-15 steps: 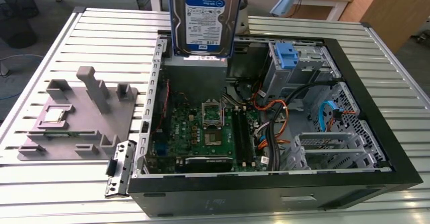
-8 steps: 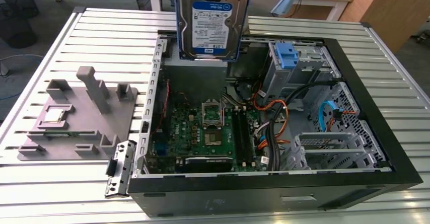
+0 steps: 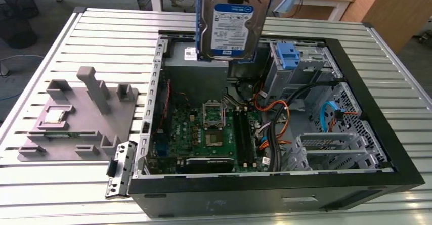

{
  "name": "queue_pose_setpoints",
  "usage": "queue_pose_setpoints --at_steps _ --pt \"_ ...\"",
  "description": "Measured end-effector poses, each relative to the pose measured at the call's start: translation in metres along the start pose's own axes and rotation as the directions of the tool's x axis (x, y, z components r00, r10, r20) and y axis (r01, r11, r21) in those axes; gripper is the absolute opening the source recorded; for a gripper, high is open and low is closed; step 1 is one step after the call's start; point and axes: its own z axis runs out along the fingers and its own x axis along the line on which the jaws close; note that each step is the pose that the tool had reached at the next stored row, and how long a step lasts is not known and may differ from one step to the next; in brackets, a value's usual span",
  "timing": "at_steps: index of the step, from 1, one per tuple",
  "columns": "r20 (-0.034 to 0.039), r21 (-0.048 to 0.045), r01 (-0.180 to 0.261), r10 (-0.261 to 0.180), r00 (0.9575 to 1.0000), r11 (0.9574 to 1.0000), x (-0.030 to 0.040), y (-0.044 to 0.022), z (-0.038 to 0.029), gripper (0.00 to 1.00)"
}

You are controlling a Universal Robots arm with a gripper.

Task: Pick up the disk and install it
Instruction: 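Pick up the disk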

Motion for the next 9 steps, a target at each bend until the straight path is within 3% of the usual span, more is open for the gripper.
queue_pose_setpoints --at_steps 4,9 --pt "0.0 -0.0009 0.0 0.0 1.0 1.0 -0.0003 -0.0175 -0.0006 0.35" --pt "-0.0001 -0.0012 0.0 0.0 1.0 1.0 -0.0006 -0.0309 -0.0012 0.35"
